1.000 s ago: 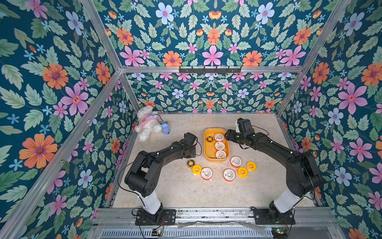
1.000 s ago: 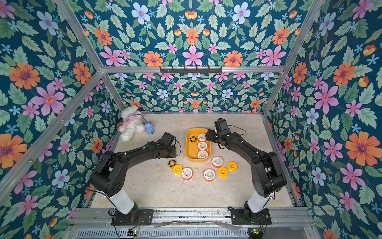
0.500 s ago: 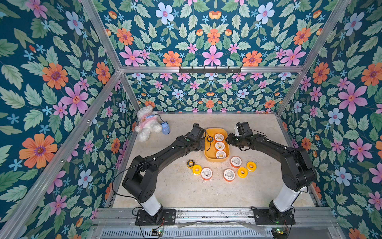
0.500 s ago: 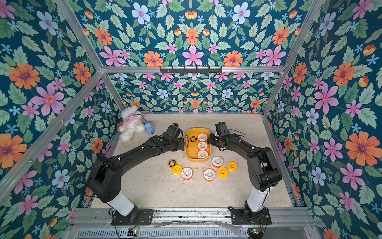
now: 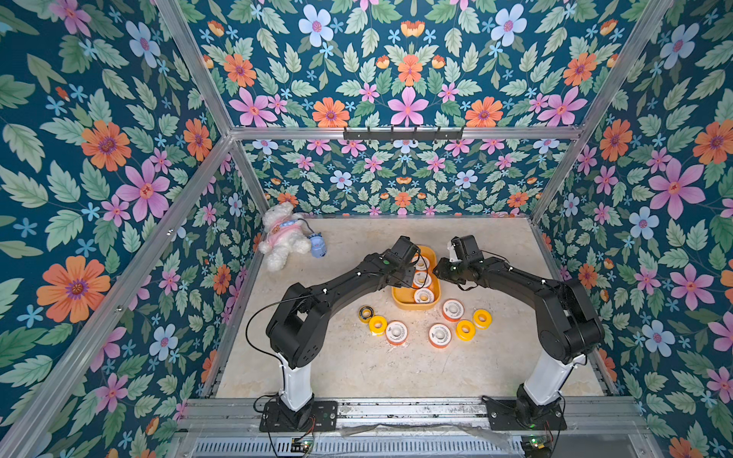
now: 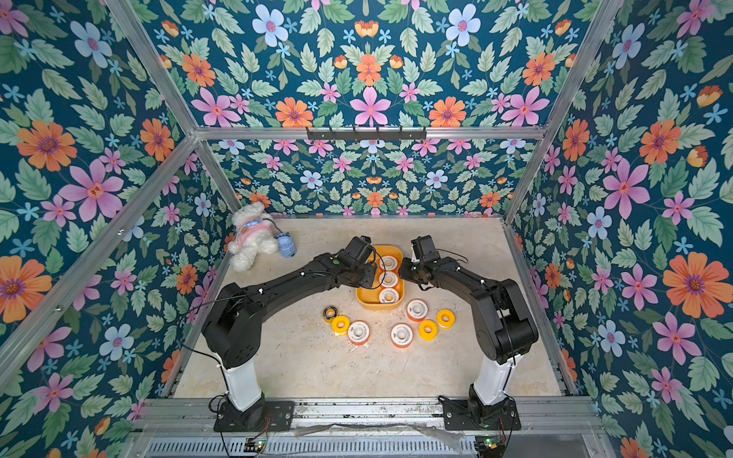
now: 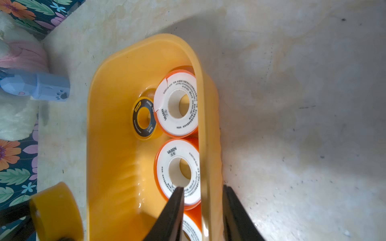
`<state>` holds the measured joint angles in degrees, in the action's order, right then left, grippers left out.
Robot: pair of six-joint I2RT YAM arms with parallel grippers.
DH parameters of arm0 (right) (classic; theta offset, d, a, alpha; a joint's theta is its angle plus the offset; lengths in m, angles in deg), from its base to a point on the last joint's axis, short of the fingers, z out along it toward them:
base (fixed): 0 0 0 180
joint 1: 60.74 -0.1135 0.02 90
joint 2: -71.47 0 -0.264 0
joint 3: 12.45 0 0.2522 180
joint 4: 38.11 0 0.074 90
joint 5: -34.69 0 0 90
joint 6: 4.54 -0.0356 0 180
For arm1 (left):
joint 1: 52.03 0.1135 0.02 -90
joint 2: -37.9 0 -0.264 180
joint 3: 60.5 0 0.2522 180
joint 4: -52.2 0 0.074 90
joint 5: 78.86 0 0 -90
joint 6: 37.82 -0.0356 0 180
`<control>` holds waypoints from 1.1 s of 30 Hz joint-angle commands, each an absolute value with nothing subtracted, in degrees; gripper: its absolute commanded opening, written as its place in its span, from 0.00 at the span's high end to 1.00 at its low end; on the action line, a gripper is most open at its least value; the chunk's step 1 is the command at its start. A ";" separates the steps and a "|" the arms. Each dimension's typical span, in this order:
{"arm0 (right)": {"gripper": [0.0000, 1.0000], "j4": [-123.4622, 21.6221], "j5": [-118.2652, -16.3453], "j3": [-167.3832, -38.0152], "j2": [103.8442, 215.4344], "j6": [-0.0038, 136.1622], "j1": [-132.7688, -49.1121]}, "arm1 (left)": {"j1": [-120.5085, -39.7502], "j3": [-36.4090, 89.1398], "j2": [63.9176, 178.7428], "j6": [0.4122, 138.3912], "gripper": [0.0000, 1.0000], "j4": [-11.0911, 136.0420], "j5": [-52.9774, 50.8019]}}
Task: Put the sealing tape into the storage box
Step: Place the sealing tape in the storage box.
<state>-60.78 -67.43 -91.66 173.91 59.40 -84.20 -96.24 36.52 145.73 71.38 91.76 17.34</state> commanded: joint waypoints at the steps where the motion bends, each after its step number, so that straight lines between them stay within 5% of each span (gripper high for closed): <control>1: 0.65 -60.20 -67.87 -91.69 174.15 59.01 -84.20 | -96.34 38.38 147.75 69.17 0.42 93.49 17.46; 33: 0.65 -61.65 -67.79 -92.76 175.36 59.35 -84.20 | -96.44 49.88 161.11 67.23 0.43 100.11 22.65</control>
